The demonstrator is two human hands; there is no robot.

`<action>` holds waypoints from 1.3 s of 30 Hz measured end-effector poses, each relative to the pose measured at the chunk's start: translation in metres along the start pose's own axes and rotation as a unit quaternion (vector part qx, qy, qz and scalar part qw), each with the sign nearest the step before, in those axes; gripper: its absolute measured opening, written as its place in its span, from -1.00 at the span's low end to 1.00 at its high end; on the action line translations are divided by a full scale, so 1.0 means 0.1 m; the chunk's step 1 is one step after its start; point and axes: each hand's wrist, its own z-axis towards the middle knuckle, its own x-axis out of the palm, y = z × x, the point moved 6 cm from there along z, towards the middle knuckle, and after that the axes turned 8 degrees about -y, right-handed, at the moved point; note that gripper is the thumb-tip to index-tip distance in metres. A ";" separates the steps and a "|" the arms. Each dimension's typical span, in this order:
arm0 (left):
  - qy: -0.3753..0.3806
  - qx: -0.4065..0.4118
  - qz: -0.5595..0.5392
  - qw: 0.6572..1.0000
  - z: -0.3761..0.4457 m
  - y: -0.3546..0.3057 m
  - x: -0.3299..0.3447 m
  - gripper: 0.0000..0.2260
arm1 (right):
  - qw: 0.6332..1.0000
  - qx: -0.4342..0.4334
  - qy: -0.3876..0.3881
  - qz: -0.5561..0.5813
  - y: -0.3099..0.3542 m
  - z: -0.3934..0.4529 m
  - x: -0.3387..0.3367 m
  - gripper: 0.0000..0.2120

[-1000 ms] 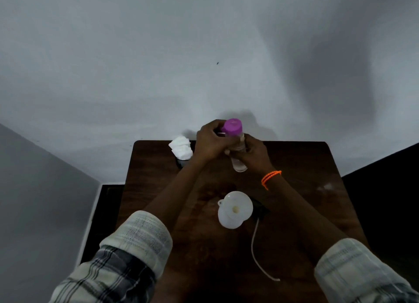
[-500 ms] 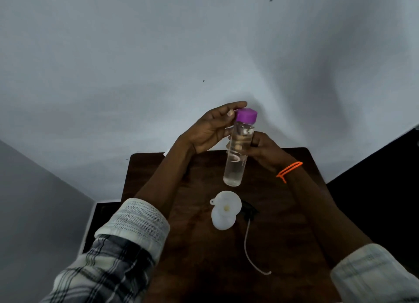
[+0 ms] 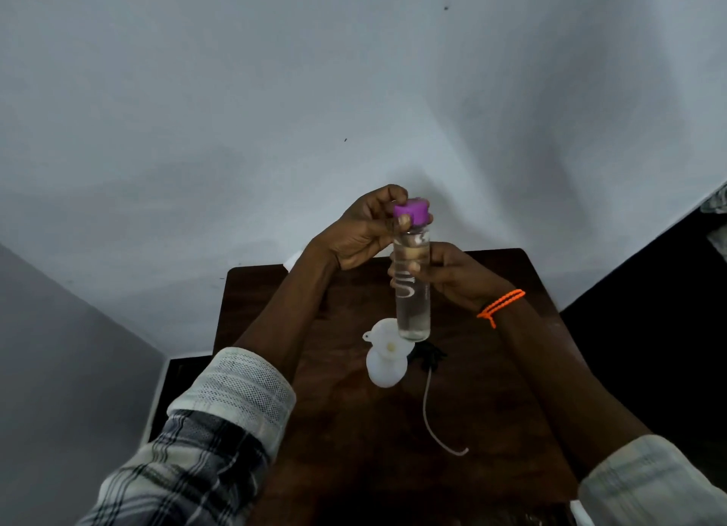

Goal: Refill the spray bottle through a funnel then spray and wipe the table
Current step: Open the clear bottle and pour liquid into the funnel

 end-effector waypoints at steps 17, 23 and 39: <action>-0.183 0.065 0.045 0.980 -0.25 -0.07 -0.22 -0.58 | 0.993 -0.024 -0.103 -0.058 0.01 -0.11 0.07 -0.68; -0.151 0.060 0.062 0.985 -0.31 -0.05 -0.19 -0.49 | 0.993 -0.019 -0.097 -0.071 -0.02 -0.11 0.13 -0.70; -0.203 0.064 0.220 0.952 -0.29 -0.05 -0.23 -0.34 | 0.990 -0.007 -0.096 -0.105 -0.05 -0.08 0.15 -0.75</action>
